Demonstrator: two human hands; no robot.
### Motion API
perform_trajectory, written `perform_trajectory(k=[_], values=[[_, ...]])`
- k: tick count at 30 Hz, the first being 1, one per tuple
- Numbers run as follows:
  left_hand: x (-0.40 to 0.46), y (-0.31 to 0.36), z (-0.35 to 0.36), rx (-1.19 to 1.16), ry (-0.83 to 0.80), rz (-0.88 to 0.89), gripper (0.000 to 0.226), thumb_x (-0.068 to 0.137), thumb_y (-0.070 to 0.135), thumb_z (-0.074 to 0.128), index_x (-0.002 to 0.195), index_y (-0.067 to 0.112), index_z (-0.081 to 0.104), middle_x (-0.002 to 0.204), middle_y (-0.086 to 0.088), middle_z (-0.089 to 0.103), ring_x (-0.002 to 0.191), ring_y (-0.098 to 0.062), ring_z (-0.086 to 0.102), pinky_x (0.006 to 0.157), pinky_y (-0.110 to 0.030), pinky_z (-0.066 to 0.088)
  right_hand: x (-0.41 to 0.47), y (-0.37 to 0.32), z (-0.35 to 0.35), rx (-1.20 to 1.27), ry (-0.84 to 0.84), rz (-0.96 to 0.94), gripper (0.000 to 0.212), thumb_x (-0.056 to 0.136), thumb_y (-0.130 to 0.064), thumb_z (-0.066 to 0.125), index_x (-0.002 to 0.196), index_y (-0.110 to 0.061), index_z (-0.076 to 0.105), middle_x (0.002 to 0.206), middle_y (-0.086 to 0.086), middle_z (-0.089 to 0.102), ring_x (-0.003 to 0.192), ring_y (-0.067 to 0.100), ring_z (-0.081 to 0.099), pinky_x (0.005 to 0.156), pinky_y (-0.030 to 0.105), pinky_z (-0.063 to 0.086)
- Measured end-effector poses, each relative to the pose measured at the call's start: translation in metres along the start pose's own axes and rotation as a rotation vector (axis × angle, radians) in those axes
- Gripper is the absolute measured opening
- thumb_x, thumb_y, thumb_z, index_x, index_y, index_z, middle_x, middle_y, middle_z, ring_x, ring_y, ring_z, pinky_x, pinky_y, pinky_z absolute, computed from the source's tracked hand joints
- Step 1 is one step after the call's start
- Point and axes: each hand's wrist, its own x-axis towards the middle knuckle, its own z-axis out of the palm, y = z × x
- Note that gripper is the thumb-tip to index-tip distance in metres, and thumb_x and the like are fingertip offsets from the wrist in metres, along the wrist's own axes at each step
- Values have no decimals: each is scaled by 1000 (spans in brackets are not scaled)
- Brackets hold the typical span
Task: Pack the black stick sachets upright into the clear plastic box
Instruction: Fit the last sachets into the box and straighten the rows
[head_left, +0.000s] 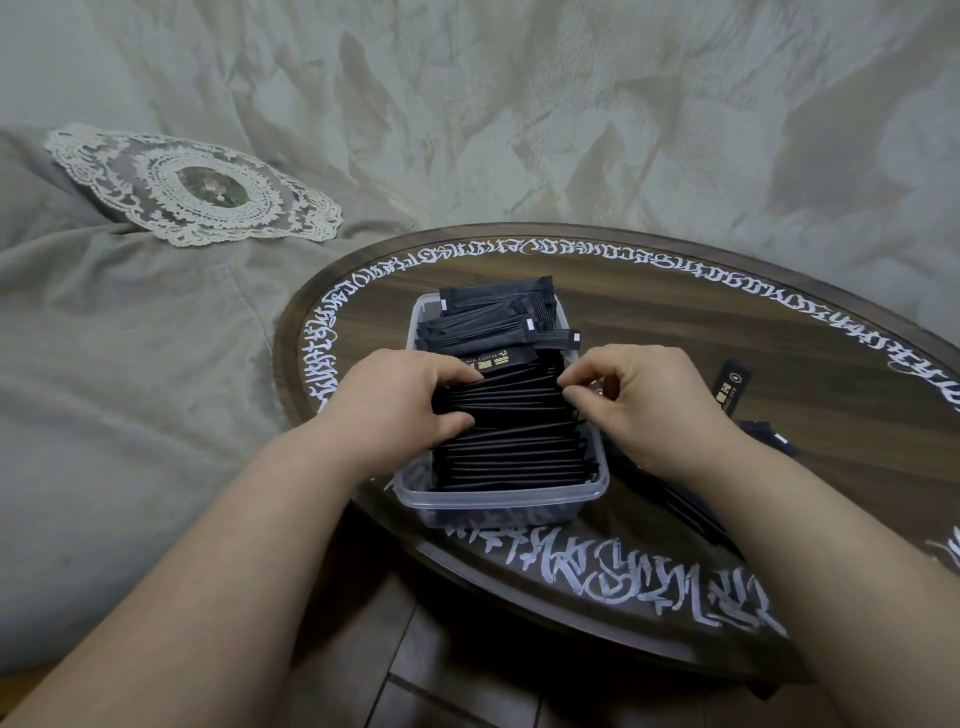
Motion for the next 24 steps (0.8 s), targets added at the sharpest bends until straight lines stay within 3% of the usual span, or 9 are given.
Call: perform_trajectory(k=[5, 8, 12, 16, 18, 20, 24], values=[[-4, 1, -3, -64, 67, 32, 39, 79, 33, 75, 117, 32, 67, 108, 12, 70, 103, -10, 63, 93, -33, 48, -3, 0, -5, 93, 53, 10, 7, 85, -21, 69, 86, -27, 73, 57, -25, 52, 65, -9, 53, 60, 5, 36], [-4, 3, -5, -72, 33, 37, 39, 79, 34, 75, 117, 35, 66, 108, 14, 70, 101, -6, 61, 93, -27, 47, -3, 2, -8, 102, 22, 18, 7, 84, -23, 69, 83, -29, 72, 61, -21, 57, 63, 0, 54, 62, 16, 40], [-5, 3, -7, -44, -67, 63, 45, 83, 36, 72, 126, 40, 60, 119, 17, 65, 106, -1, 56, 91, -18, 40, -2, 4, -5, 5, 29, -51, 11, 88, -24, 61, 93, -28, 70, 95, -17, 58, 95, 8, 47, 74, 19, 30], [-6, 4, -5, -66, -104, 47, 48, 87, 35, 66, 133, 40, 52, 133, 17, 56, 120, -5, 52, 103, -23, 37, -2, -3, -3, 56, -39, -113, 36, 95, -23, 52, 130, -28, 54, 129, -19, 50, 125, 7, 29, 94, 12, 22], [-10, 5, -4, -124, -117, 37, 46, 90, 28, 60, 134, 39, 51, 130, 16, 57, 101, 2, 56, 95, -15, 37, -4, -2, 1, 30, -141, -124, 40, 97, -26, 47, 137, -29, 47, 135, -18, 48, 133, 7, 23, 102, 18, 20], [-15, 4, -5, -170, -108, 3, 49, 90, 16, 53, 133, 39, 51, 112, 13, 61, 84, 4, 54, 81, -6, 36, -6, 2, 4, 10, -200, -122, 40, 98, -27, 45, 138, -29, 46, 135, -17, 49, 135, 9, 21, 105, 21, 20], [-18, -9, -1, -173, 50, -18, 57, 87, -1, 43, 130, 33, 58, 123, 9, 58, 126, -7, 43, 105, -17, 28, -9, 6, 6, -13, -211, -127, 40, 100, -30, 41, 139, -26, 46, 134, -14, 51, 134, 9, 22, 105, 19, 18]])
